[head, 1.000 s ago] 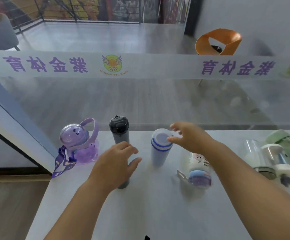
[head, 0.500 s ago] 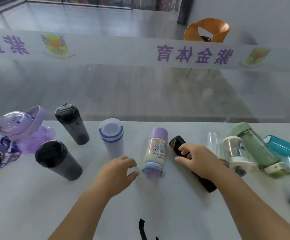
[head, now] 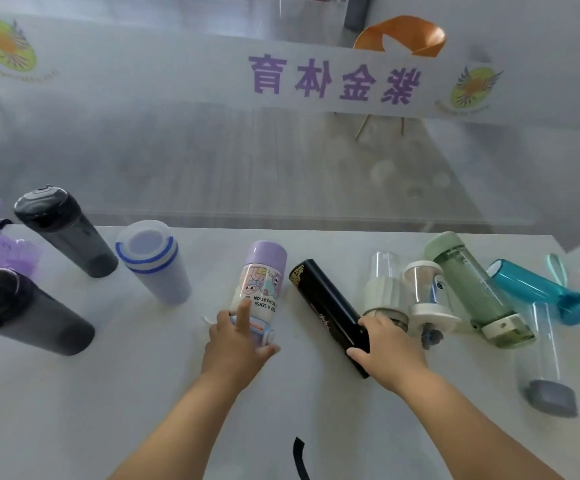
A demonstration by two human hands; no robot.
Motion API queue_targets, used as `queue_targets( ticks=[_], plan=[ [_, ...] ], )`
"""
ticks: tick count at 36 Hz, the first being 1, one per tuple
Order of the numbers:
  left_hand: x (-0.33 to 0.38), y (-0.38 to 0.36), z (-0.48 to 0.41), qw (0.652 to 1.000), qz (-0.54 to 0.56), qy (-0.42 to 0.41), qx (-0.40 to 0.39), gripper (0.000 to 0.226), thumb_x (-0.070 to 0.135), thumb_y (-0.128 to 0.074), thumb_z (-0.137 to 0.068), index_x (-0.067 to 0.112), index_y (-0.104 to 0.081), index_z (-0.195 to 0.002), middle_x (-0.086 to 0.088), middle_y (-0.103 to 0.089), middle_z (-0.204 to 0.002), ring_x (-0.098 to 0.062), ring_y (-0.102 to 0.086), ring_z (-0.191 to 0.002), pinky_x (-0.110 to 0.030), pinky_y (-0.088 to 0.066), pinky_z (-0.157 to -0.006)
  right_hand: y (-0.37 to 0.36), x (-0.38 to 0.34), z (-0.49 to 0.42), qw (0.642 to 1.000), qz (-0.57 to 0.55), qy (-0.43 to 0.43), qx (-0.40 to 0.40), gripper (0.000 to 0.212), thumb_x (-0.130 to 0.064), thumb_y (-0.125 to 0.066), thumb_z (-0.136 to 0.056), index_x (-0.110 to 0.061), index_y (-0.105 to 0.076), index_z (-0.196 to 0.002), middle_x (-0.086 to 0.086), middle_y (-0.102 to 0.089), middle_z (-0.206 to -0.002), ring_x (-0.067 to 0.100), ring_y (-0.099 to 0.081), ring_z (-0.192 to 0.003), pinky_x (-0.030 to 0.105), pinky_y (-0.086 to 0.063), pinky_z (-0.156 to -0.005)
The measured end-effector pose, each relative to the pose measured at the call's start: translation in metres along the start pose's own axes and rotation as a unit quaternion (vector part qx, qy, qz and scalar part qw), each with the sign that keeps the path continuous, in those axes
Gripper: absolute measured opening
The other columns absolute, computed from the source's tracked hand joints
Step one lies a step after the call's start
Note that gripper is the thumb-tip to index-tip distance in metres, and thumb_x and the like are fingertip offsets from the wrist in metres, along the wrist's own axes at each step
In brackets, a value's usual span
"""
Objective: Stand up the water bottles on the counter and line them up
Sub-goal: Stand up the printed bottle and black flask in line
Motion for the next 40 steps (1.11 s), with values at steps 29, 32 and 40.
queue_targets(
  ticks=[29,32,40],
  plan=[
    [0.054,0.109,0.020,0.962,-0.048,-0.116,0.241,0.049,0.055,-0.059,-0.061,0.023,-0.064,-0.098,-0.005,-0.066,-0.078,-0.034,-0.056,-0.069,-0.029,-0.040,-0.067,-0.002,0.005,-0.005,0.990,-0.119,-0.030,0.066,0.055,-0.044,-0.065,-0.065,-0.023,-0.048,-0.113,0.001,-0.064,-0.099,0.027,-0.058,-0.092,0.033,-0.049,-0.074],
    [0.060,0.117,0.017,0.968,-0.058,-0.110,0.220,0.046,0.055,-0.063,-0.066,0.026,-0.063,-0.101,-0.004,-0.066,-0.083,-0.030,-0.058,-0.076,-0.028,-0.039,-0.069,0.014,0.000,-0.004,0.985,-0.142,-0.025,0.095,0.050,-0.043,-0.066,-0.065,-0.024,-0.051,-0.108,0.000,-0.064,-0.093,0.025,-0.058,-0.089,0.033,-0.050,-0.074],
    [0.061,0.131,0.006,0.978,-0.084,-0.080,0.172,0.064,0.067,-0.066,-0.064,0.018,-0.056,-0.103,-0.004,-0.068,-0.091,-0.023,-0.062,-0.082,-0.032,-0.049,-0.067,0.074,-0.024,-0.008,0.963,-0.192,0.011,0.188,0.059,-0.037,-0.071,-0.067,-0.020,-0.051,-0.119,0.002,-0.060,-0.104,0.028,-0.055,-0.099,0.033,-0.045,-0.081]
  ],
)
Point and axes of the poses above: each hand's wrist, its own z-axis away from the middle knuckle, its own y-axis out of the back of the hand, x = y × z, the point moved 4 cm from there along -z, towards the middle knuckle
